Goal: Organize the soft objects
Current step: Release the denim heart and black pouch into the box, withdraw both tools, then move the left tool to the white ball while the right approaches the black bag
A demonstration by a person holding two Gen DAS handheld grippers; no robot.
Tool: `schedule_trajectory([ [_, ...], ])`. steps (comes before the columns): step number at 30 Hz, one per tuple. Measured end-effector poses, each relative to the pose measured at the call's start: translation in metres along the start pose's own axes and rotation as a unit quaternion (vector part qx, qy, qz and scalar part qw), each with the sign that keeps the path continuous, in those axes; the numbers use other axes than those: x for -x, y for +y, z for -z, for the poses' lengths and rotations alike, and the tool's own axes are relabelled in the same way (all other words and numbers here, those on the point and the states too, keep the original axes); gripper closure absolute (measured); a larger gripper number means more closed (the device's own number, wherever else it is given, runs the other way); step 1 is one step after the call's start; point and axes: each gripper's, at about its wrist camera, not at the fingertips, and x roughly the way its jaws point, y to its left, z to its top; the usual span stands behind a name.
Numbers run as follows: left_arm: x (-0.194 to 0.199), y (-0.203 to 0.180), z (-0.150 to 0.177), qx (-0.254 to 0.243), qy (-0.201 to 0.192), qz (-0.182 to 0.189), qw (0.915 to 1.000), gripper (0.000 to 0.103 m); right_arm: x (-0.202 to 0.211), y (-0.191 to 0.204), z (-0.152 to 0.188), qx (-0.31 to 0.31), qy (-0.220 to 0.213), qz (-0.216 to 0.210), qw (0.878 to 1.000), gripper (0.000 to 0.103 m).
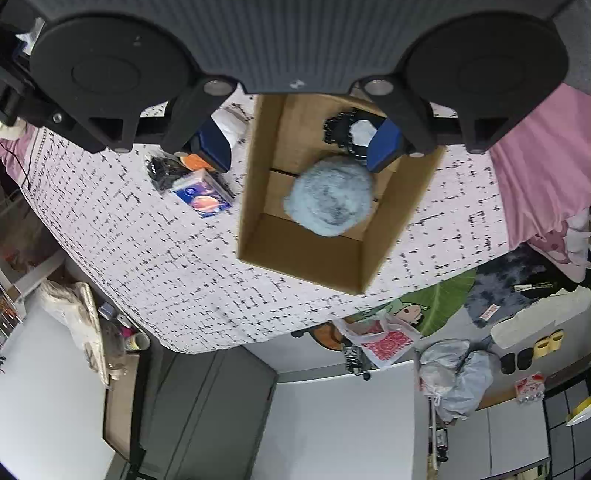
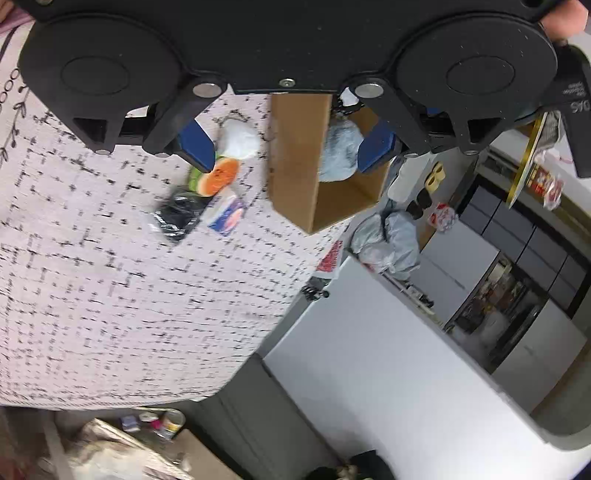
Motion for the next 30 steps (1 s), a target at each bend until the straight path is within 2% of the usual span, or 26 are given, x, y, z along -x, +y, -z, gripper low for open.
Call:
schedule_trajectory([
  [13, -0.018, -0.037, 0.010, -0.018, 0.022, 0.022, 0.9994, 0.024, 0.007, -0.037, -0.008, -0.053, -0.014, 0.010, 0.998, 0.019],
  [24, -0.044, -0.068, 0.017, -0.038, 0.050, 0.042, 0.9971, 0.024, -0.001, -0.075, -0.015, -0.121, -0.028, 0.026, 0.992, 0.019],
  [30, -0.058, -0.078, 0.020, -0.035, 0.058, 0.046, 0.9966, 0.024, -0.019, -0.092, -0.018, -0.156, -0.022, 0.026, 0.987, 0.020],
])
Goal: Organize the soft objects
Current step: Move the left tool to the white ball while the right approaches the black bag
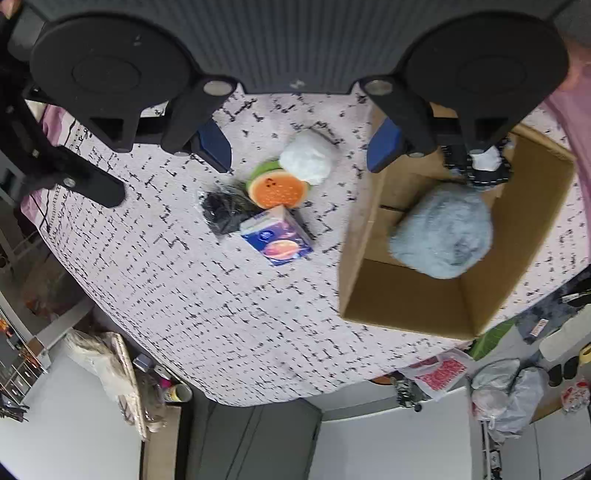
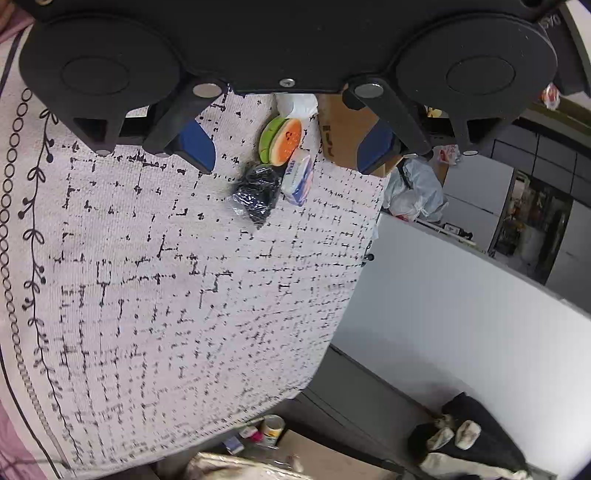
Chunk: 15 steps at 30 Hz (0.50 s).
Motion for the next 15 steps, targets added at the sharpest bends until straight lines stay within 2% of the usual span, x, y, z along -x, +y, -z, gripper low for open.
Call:
schedule_trajectory([
  [6, -0.013, -0.014, 0.005, -0.026, -0.006, 0.011, 0.9996, 0.024, -0.016, -0.008, -0.006, -0.022, 0.007, -0.005, 1.000, 0.020],
  [12, -0.036, -0.019, 0.016, -0.042, -0.008, -0.011, 0.9990, 0.024, -0.022, -0.017, -0.008, -0.033, 0.013, -0.002, 0.999, 0.020],
  [15, -0.043, -0.023, 0.027, -0.065, -0.032, -0.031, 0.9968, 0.026, -0.024, -0.021, -0.010, -0.038, 0.012, -0.001, 0.999, 0.020],
])
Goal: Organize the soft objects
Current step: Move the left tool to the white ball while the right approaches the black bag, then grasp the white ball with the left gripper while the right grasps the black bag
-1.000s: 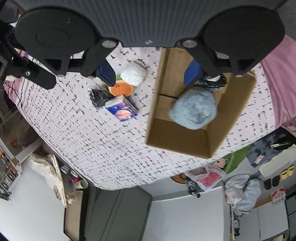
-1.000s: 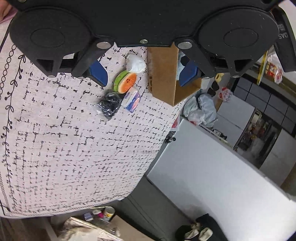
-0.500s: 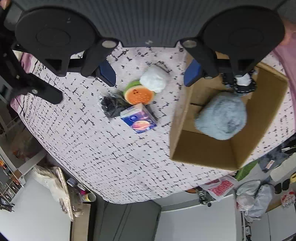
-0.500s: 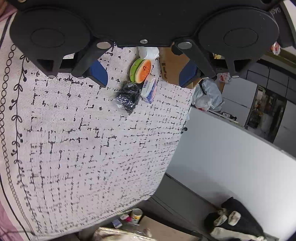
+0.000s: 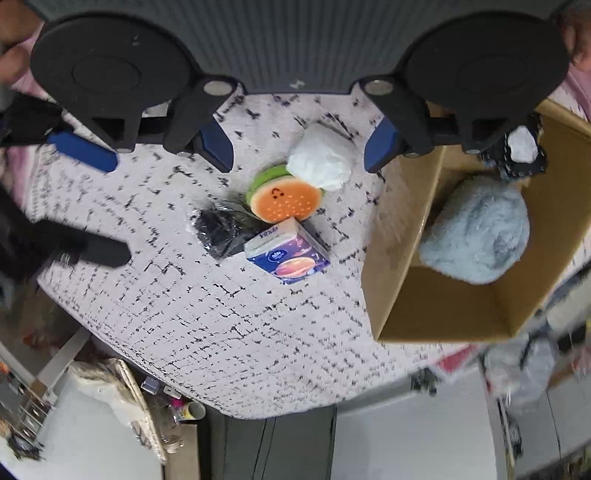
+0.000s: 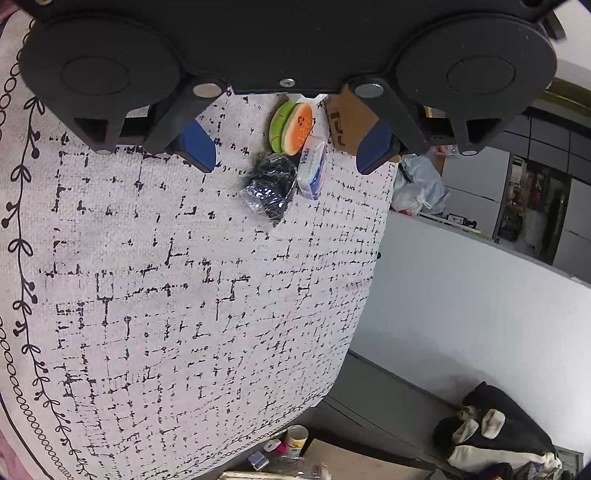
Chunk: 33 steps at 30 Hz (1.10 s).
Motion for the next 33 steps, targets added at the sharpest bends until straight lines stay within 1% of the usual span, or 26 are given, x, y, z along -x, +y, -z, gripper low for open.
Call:
schedule_trajectory([
  [2, -0.001, -0.006, 0.006, -0.028, -0.028, -0.011, 0.9992, 0.026, -0.002, -0.002, -0.002, -0.003, 0.001, 0.001, 1.000, 0.020],
  [4, -0.003, -0.011, 0.011, -0.047, -0.045, -0.028, 0.9975, 0.026, -0.005, -0.004, -0.003, -0.004, 0.003, 0.001, 1.000, 0.020],
  [7, -0.004, -0.017, 0.019, -0.062, -0.068, -0.050, 0.9945, 0.027, -0.012, -0.005, -0.004, -0.006, 0.009, 0.003, 1.000, 0.020],
  [11, -0.008, -0.027, 0.032, -0.089, -0.092, -0.095, 0.9872, 0.028, -0.019, -0.005, -0.004, -0.004, 0.015, 0.004, 1.000, 0.020],
  [15, -0.014, -0.033, 0.038, -0.096, -0.106, -0.124, 0.9819, 0.028, -0.029, -0.005, -0.004, 0.000, 0.025, 0.007, 1.000, 0.020],
  [18, -0.016, -0.036, 0.039, -0.090, -0.108, -0.134, 0.9810, 0.029, -0.038, -0.007, -0.003, 0.008, 0.033, 0.013, 0.999, 0.023],
  [20, -0.015, -0.038, 0.038, -0.087, -0.110, -0.130, 0.9816, 0.040, -0.045, -0.010, -0.003, 0.006, 0.037, 0.014, 0.999, 0.029],
  [21, -0.015, -0.040, 0.037, -0.086, -0.106, -0.120, 0.9833, 0.041, -0.047, -0.012, -0.004, 0.003, 0.040, 0.011, 0.999, 0.032],
  [24, -0.018, -0.046, 0.039, -0.090, -0.102, -0.124, 0.9829, 0.042, -0.051, -0.014, -0.005, 0.007, 0.040, -0.002, 0.999, 0.033],
  [27, -0.024, -0.046, 0.038, -0.084, -0.098, -0.142, 0.9814, 0.042, -0.056, -0.013, -0.006, 0.015, 0.044, -0.009, 0.999, 0.033],
  [33, -0.046, -0.039, 0.032, -0.055, -0.057, -0.147, 0.9860, 0.042, -0.073, -0.012, -0.005, 0.025, 0.056, -0.011, 0.998, 0.033],
])
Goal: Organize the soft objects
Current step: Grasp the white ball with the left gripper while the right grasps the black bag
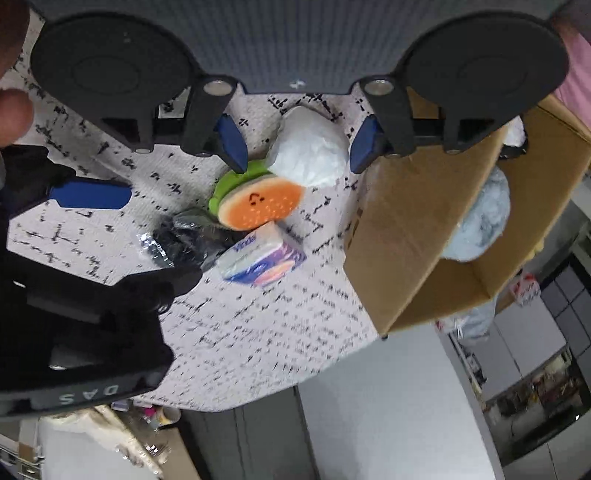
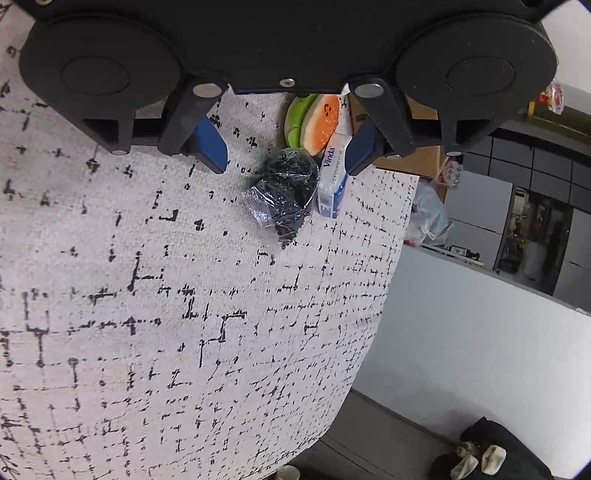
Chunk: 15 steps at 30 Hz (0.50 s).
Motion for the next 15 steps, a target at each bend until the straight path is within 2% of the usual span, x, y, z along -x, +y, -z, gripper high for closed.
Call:
schedule_trajectory([
  [1, -0.003, 0.002, -0.001, 0.010, 0.006, 0.002, 0.9999, 0.042, -0.002, 0.000, 0.000, 0.000, 0.001, 0.000, 1.000, 0.033],
  [5, -0.010, 0.008, -0.003, 0.026, 0.018, 0.004, 0.9995, 0.053, -0.010, 0.000, -0.002, 0.003, -0.002, -0.003, 1.000, 0.038],
  [12, -0.010, 0.013, -0.004, 0.038, 0.019, 0.018, 0.9989, 0.055, -0.019, -0.005, -0.005, -0.007, -0.018, -0.007, 1.000, 0.057],
  [14, -0.009, 0.013, -0.004, 0.038, 0.021, 0.023, 0.9988, 0.055, -0.021, -0.007, -0.004, -0.007, -0.026, -0.007, 1.000, 0.069],
  [15, -0.008, 0.015, -0.004, 0.040, 0.021, 0.027, 0.9986, 0.055, -0.023, -0.009, -0.004, -0.008, -0.028, -0.002, 1.000, 0.080],
])
